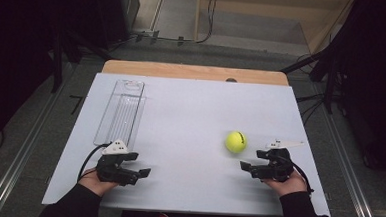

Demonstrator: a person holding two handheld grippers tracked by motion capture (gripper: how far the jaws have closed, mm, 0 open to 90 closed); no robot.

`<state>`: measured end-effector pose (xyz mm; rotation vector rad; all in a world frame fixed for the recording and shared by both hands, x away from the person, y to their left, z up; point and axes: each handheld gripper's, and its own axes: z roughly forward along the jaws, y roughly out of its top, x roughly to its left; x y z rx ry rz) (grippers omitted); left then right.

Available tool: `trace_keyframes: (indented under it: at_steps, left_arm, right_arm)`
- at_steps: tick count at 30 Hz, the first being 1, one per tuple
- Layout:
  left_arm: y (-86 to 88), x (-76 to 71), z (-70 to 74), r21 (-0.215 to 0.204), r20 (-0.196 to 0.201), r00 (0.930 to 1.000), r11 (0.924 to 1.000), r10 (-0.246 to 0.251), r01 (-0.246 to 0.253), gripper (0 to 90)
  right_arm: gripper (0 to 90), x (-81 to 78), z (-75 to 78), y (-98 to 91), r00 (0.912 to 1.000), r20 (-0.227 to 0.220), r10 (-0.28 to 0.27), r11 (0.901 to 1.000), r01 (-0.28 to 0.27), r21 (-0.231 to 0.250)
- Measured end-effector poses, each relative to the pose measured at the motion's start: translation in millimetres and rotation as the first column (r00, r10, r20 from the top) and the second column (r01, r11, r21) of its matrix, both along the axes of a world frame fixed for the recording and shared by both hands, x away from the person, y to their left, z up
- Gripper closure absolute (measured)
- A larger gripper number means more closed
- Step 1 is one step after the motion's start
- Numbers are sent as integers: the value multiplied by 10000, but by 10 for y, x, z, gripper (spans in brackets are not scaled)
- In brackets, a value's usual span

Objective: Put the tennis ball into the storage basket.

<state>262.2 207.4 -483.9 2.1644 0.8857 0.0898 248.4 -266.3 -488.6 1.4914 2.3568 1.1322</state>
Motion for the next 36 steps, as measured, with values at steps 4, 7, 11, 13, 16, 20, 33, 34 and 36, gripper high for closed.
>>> trace_keyframes:
  at_steps: [4,7,11,13,16,20,33,34,36]
  left_arm:
    - [-2,-1,1,43,-2,10000,10000,-13,13,227]
    - [-4,0,0,46,-12,10000,10000,-3,3,227]
    - [-6,-1,-1,52,-24,10000,10000,-15,15,227]
    - [-5,0,-2,64,-38,10000,10000,-2,3,227]
    - [-7,0,-2,75,-46,10000,10000,-7,7,227]
    - [-6,2,-4,79,-50,10000,10000,-45,46,226]
    - [-5,3,-8,48,-48,10000,10000,-12,12,226]
    - [-3,3,-9,38,-46,10000,10000,-1,2,227]
    - [-1,4,-8,61,-51,10000,10000,9,-9,226]
  right_arm:
    - [136,6,18,-4,9999,99,-134,9999,133,82]
    - [136,19,42,-5,9995,199,-236,9997,234,90]
    - [136,29,61,-4,9991,297,-309,9995,306,111]
    - [136,39,93,-11,9986,431,-297,9993,286,248]
    - [136,50,114,-1,9985,497,-210,9997,202,166]
    - [136,66,138,19,9987,495,-119,9999,114,100]
    - [81,146,240,69,9977,678,-23,10000,28,-68]
    - [70,154,251,74,9977,683,-26,9999,34,-118]
    - [70,170,276,80,9972,745,-32,9999,43,-154]
